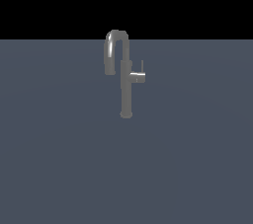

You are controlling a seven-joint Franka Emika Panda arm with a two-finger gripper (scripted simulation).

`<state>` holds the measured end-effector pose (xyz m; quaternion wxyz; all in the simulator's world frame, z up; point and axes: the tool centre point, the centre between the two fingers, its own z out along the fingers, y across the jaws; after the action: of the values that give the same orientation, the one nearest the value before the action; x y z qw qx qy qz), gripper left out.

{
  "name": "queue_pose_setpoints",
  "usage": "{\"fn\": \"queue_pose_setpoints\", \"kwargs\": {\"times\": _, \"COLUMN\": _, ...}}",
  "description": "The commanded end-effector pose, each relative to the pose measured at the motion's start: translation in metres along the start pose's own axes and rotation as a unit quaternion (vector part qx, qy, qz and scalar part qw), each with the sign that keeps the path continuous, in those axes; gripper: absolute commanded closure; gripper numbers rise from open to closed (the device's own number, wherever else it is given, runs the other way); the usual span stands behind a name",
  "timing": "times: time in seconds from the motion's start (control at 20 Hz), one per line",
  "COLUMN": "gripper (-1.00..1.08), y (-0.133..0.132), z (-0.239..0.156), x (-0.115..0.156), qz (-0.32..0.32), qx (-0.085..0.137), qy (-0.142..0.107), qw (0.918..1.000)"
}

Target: Turn on the faucet by rotating a designated handle.

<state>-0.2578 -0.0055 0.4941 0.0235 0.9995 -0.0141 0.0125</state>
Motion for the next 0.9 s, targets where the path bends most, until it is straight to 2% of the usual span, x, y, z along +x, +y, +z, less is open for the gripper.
{"fn": "queue_pose_setpoints", "kwargs": {"times": 0.0, "gripper": 1.08, "y": 0.000, "z": 0.000, "x": 0.000, "qz": 0.000, "qx": 0.000, "qy": 0.000, "qw": 1.0000}}
{"fn": "queue_pose_setpoints", "kwargs": {"times": 0.45, "gripper": 1.08, "y": -0.001, "z": 0.002, "x": 0.011, "qz": 0.016, "qx": 0.016, "qy": -0.014, "qw": 0.9997}}
{"fn": "queue_pose_setpoints", "kwargs": {"times": 0.85, "gripper": 1.08, "y": -0.004, "z": 0.007, "x": 0.040, "qz": 0.058, "qx": 0.057, "qy": -0.051, "qw": 0.9953}}
